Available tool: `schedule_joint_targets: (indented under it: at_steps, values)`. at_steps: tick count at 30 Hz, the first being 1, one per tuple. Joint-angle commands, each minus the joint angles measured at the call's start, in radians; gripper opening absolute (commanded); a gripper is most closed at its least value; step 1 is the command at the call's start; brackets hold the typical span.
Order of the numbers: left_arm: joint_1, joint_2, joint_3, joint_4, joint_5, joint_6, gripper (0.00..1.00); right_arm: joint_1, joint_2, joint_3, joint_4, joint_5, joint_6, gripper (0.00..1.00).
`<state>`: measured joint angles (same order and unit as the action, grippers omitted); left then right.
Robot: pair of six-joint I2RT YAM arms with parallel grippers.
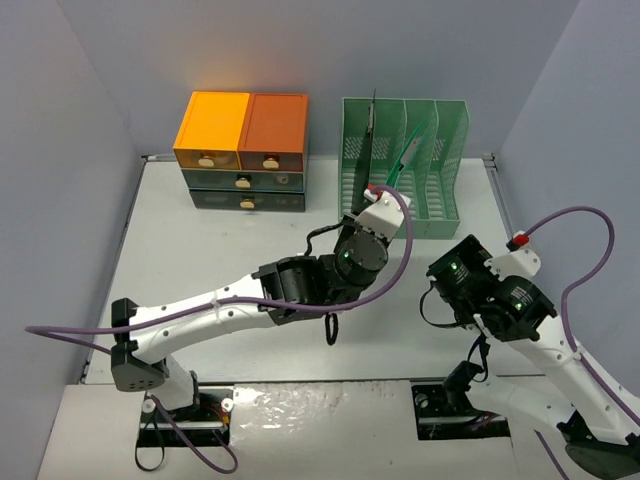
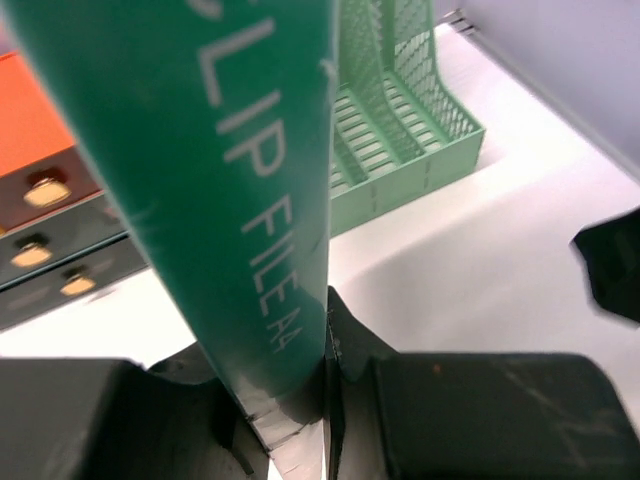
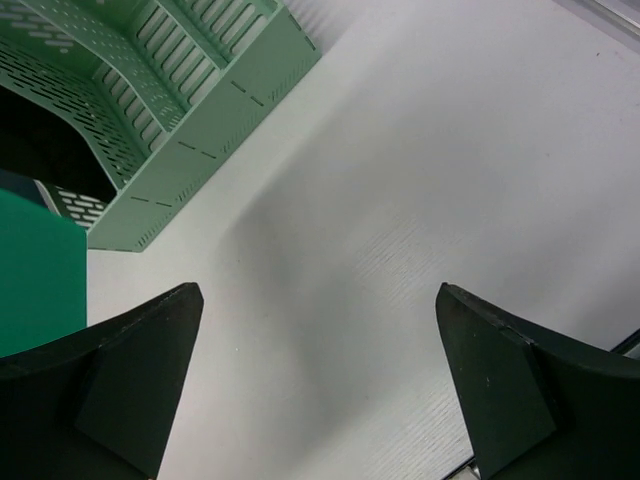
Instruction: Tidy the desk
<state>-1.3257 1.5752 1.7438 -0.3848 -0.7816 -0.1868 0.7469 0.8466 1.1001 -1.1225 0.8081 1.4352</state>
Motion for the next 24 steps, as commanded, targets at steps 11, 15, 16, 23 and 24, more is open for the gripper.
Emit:
schedule_joint_targets:
  at_steps: [11, 15, 16, 23, 24]
  values:
    - [0.158, 0.275, 0.441, 0.041, 0.164, 0.076, 0.0, -0.003, -0.156, -0.184, 0.012, -0.19, 0.06, 1.0]
    - [0.185, 0.356, 0.5, 0.074, 0.146, 0.095, 0.0, -0.003, -0.162, -0.188, 0.01, -0.222, 0.008, 1.0]
    - [0.189, 0.37, 0.51, 0.085, 0.141, 0.101, 0.0, -0.003, -0.158, -0.189, 0.009, -0.234, -0.005, 1.0]
    - [0.196, 0.474, 0.606, 0.172, 0.091, 0.163, 0.0, -0.003, -0.179, -0.195, -0.001, -0.293, -0.041, 1.0]
    - [0.199, 0.493, 0.631, 0.176, 0.089, 0.167, 0.0, -0.003, -0.178, -0.194, -0.002, -0.298, -0.051, 1.0]
